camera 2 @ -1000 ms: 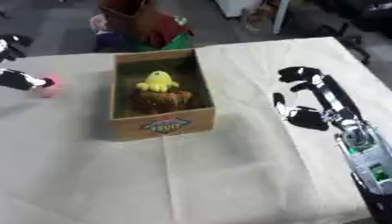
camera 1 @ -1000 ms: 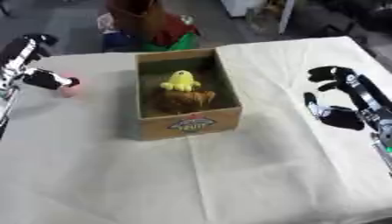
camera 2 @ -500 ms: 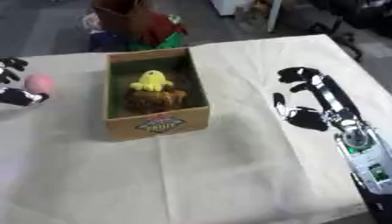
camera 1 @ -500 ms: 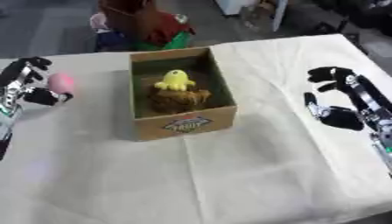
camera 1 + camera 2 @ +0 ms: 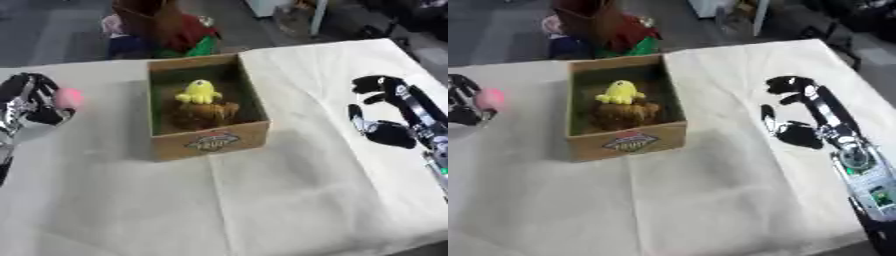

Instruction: Pick up objects on the table and place them in the box.

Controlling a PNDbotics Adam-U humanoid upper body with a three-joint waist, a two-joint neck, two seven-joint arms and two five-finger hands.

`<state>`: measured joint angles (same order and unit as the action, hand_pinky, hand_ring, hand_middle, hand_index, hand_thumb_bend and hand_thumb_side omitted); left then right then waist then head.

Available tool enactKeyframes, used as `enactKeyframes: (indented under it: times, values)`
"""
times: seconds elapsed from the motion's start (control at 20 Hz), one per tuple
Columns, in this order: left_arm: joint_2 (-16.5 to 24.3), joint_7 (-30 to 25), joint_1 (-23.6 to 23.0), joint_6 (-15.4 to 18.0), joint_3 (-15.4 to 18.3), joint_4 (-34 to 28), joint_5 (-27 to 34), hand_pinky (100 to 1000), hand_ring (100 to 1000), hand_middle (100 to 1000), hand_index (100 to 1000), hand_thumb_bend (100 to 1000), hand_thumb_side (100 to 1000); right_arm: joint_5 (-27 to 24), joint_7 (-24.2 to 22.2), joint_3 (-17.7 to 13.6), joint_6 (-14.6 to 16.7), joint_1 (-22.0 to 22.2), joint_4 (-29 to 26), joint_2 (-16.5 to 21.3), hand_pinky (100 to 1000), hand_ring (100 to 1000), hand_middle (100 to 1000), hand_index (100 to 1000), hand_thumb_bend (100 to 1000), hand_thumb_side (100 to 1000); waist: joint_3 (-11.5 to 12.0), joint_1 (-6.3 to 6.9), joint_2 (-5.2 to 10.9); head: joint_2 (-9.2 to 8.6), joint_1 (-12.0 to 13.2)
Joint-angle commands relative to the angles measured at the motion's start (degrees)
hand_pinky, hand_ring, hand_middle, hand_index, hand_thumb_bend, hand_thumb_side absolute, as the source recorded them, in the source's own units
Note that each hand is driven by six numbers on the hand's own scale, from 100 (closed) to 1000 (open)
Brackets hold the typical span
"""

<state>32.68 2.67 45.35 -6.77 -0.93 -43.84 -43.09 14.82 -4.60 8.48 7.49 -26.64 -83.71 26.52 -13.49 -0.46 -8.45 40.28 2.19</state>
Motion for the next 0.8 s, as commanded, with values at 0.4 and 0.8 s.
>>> enactKeyframes:
  times: [0.4, 0.8]
  values:
    - [0.85, 8.55, 1.35, -1.07, -0.11, -2.20, 0.17, 541, 344, 322, 461, 418, 100, -0.32, 0.05, -0.76, 0.29, -0.63, -0.33, 1.09, 712, 795, 681, 807, 129, 100, 0.01, 0.01, 1.11, -0.22, -0.14]
    - [1.76, 3.51, 1.44, -2.30, -0.20, -2.44, -0.09, 714, 639, 675, 798, 779, 100, -0.26, 0.04, -0.82, 0.35, -0.53, -0.19, 1.16, 712, 795, 680, 807, 125, 100, -0.02, 0.12, 1.12, -0.23, -0.31]
